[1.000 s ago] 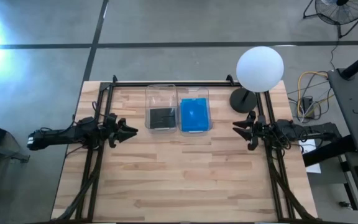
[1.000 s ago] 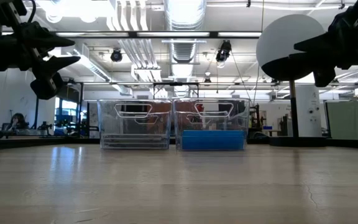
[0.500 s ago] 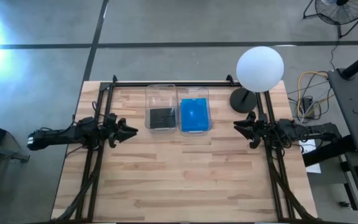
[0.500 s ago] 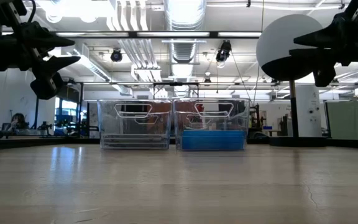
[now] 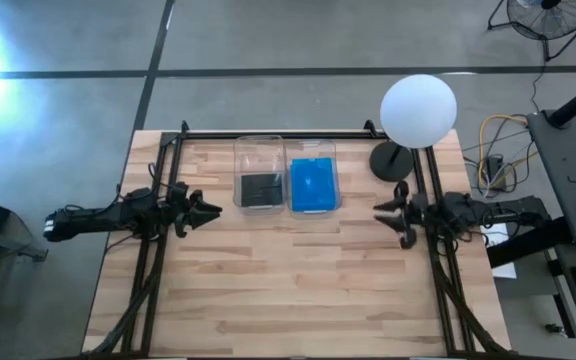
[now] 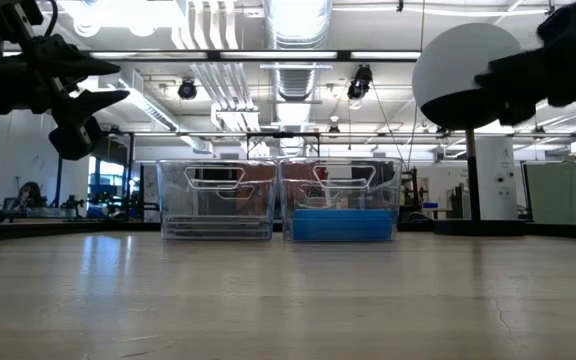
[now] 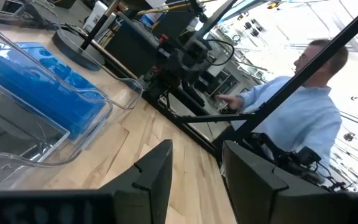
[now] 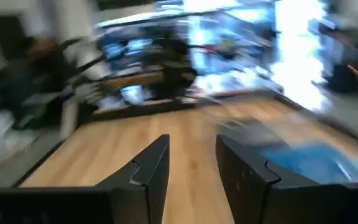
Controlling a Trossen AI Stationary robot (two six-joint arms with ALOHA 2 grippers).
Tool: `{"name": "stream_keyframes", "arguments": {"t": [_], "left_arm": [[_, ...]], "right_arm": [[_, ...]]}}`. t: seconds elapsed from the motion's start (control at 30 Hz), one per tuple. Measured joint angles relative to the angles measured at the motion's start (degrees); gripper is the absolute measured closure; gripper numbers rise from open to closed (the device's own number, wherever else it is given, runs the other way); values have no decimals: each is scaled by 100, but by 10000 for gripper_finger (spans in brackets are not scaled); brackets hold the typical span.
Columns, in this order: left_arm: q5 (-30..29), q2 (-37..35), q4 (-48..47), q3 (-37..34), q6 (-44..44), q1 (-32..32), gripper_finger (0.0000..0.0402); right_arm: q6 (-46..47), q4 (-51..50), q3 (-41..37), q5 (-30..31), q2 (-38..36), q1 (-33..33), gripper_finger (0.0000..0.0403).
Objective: Pick & place jewel cases by type
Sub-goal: Return to Home Position
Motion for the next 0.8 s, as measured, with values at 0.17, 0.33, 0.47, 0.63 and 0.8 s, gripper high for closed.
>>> {"name": "stream_keyframes", "arguments": {"t": [0.17, 0.33, 0.47, 0.63, 0.8], "left_arm": [[0, 4, -2, 0, 0, 0, 278], [0, 4, -3, 0, 0, 0, 278], [0, 4, -3, 0, 0, 0, 278], [0, 4, -3, 0, 0, 0, 278], [0, 4, -5, 0, 0, 0, 278]], "right_arm": [[-1608, 593, 0, -2096, -11, 0, 279], [-1338, 609, 0, -3181, 11, 0, 273], [-852, 608, 0, -3177, 15, 0, 270], [-472, 609, 0, -3177, 15, 0, 276], [-436, 609, 0, -3175, 15, 0, 279]]}}
